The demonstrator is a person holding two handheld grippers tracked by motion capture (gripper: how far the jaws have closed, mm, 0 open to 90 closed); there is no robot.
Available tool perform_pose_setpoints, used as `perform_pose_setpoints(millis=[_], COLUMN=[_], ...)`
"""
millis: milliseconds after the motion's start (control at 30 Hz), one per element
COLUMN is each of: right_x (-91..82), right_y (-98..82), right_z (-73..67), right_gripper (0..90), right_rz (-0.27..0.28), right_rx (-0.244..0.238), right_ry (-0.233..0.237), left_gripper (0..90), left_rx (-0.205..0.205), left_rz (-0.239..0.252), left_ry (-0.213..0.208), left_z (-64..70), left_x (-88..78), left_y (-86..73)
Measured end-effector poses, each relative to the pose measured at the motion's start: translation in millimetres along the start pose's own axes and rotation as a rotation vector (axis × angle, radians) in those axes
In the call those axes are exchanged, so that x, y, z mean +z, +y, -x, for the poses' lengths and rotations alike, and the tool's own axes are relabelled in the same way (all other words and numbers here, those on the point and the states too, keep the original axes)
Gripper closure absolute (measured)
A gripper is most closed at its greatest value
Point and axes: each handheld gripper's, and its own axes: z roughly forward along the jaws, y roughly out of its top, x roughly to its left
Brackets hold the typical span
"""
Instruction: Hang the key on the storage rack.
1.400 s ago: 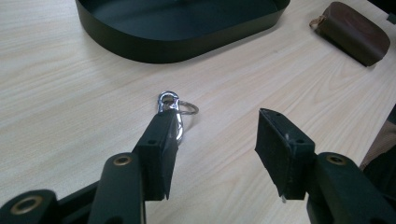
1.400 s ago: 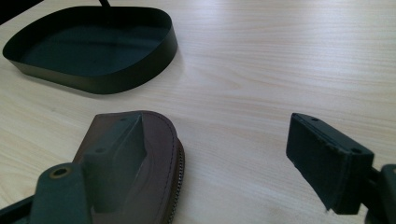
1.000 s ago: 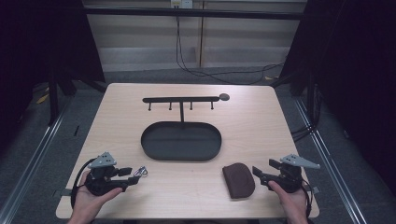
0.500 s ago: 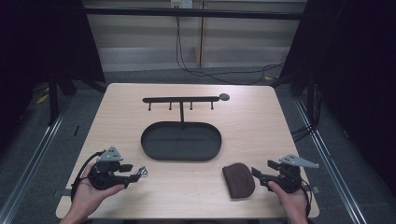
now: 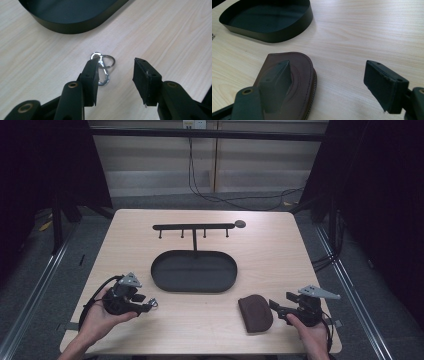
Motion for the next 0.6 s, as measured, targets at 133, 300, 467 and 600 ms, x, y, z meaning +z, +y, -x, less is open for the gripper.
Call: perform_pose_setpoints(millis=[133,300,467,600], right_x=[0.2,0.3,0.9,0.5], right_y=[0.0,-0.1,-0.1,0.0], right_z=[-0.1,0.1,0.1,0.1], right_gripper=[21.7,21.7,21.6,21.5], right_rz=[-0.003,-0.005,-0.009,-0.007], right_rx=[0.000,0.002,0.001,0.000], right_ry=[0.002,0.006,0.011,0.017], left_gripper=[56.7,56.6,56.9,56.9], left_rx=[0.018,0.037,0.048,0.040], left_rz=[-0.047,-0.072,-0.097,-0.138], left_ry=[0.004,0.003,-0.003,-0.012], left_z=[-1.5,-0.7,-0.8,-3.3], left_x=[1.7,4.1,8.5,13.6], left_y=[7.0,12.6,16.9,23.7])
